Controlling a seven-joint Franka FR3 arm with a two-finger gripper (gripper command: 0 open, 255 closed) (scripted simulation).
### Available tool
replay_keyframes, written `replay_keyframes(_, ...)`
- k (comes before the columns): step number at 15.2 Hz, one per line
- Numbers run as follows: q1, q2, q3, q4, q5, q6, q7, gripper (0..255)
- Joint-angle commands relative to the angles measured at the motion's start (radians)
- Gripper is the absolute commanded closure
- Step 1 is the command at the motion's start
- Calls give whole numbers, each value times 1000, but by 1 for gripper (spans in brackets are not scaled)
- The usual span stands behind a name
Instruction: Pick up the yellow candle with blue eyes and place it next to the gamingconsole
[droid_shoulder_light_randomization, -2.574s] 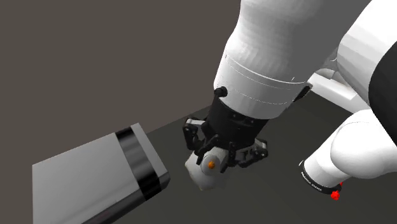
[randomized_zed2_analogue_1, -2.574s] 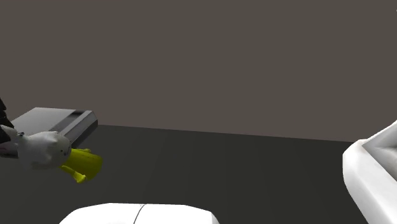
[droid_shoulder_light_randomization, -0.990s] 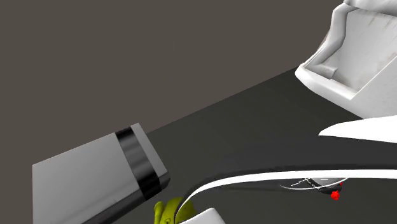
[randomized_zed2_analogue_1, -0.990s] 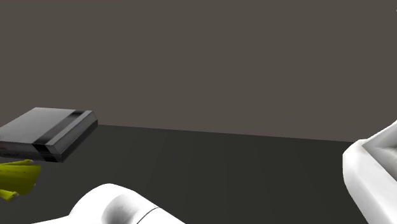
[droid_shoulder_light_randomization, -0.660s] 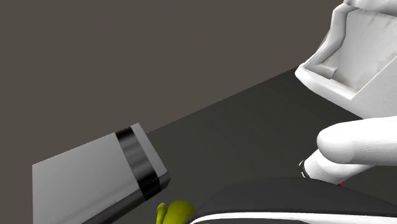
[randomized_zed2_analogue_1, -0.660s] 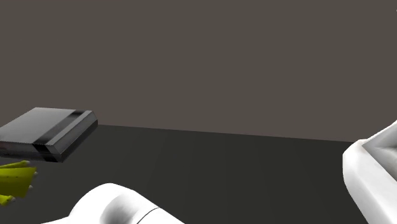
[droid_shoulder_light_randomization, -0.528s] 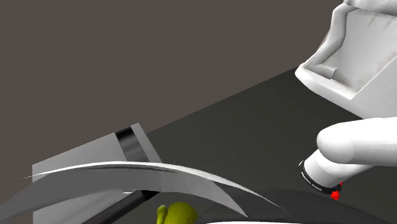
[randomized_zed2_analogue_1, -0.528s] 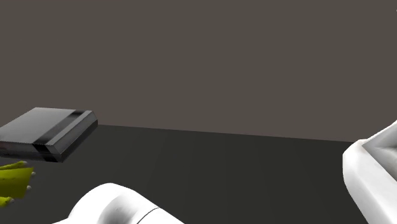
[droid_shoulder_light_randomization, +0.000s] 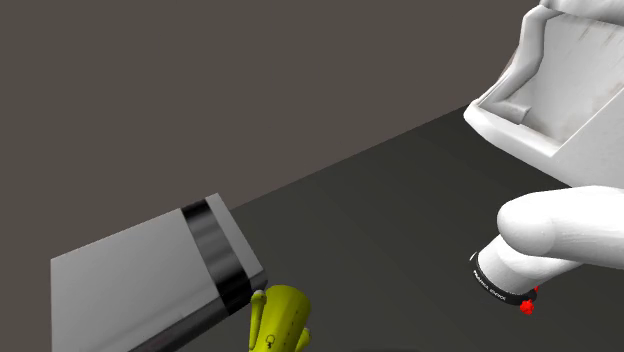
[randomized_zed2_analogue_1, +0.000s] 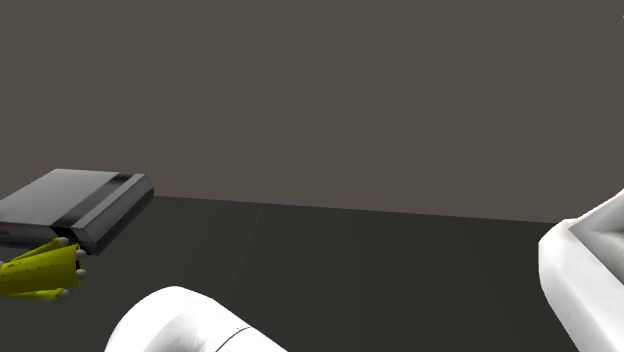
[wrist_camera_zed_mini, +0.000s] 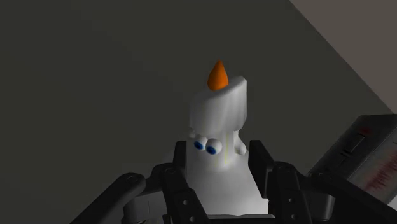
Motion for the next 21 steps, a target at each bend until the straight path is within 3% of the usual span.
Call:
replay_keyframes(1,-9,-11,14,-11,2,13,-9,255)
replay_keyframes(8,-35,-37,80,-45,52,76,-33,255)
replay_keyframes(16,-36,-38,82,-46,55,78,-34,255)
replay_keyframes(17,-36,-38,82,-46,55,78,-35,0)
replay_keyframes(21,-36,-38,82,-46,55,78,-34,0)
